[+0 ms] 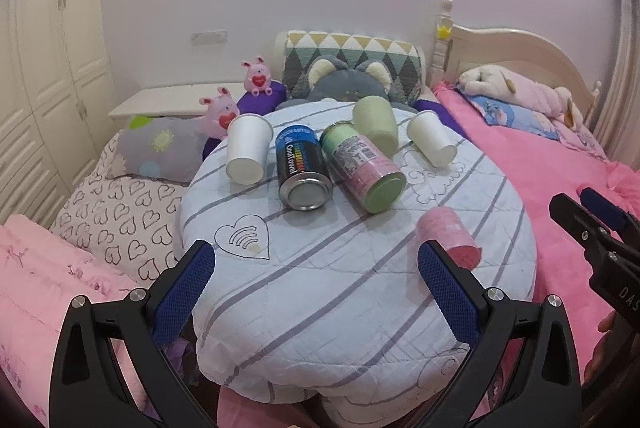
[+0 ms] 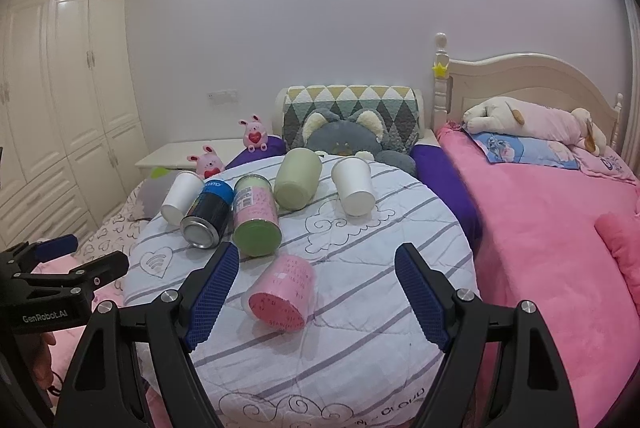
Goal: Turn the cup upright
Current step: 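Move the right tool toward the pink cup lying on its side, then close the right tool fingers on the pink cup's rim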
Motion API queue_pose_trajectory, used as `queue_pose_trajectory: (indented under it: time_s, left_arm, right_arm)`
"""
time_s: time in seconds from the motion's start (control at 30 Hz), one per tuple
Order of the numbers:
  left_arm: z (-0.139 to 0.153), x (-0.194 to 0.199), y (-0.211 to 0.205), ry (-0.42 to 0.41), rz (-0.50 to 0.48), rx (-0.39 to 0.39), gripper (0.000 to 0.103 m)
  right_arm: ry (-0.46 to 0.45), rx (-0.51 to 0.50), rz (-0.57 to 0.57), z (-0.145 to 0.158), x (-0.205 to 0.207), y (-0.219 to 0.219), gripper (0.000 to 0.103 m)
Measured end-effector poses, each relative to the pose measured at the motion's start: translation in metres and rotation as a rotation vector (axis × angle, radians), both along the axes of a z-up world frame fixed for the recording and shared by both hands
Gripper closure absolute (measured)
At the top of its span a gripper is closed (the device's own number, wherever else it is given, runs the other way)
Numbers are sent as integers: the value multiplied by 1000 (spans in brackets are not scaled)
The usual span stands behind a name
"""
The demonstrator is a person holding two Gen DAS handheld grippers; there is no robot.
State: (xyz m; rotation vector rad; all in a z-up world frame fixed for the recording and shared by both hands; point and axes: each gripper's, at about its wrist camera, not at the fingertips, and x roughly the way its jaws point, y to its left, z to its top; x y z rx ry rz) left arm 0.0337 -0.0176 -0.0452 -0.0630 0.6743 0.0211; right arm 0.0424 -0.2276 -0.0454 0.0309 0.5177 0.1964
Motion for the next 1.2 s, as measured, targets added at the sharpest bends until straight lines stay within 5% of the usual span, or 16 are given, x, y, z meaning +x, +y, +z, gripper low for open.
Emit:
queue_pose_trajectory:
  time_s: [0.43, 0.77, 1.2]
  left_arm:
    - [-24, 35, 28, 80, 69, -18, 0]
    - [-38, 53, 25, 121, 49, -2, 0]
    - [-45, 54, 27, 137, 31, 11, 0]
  right_arm:
    - [117, -52, 95, -18, 51, 29, 21]
    - [199, 10, 30, -41, 63, 22, 21]
    - [35, 46, -107, -70, 42, 39, 21]
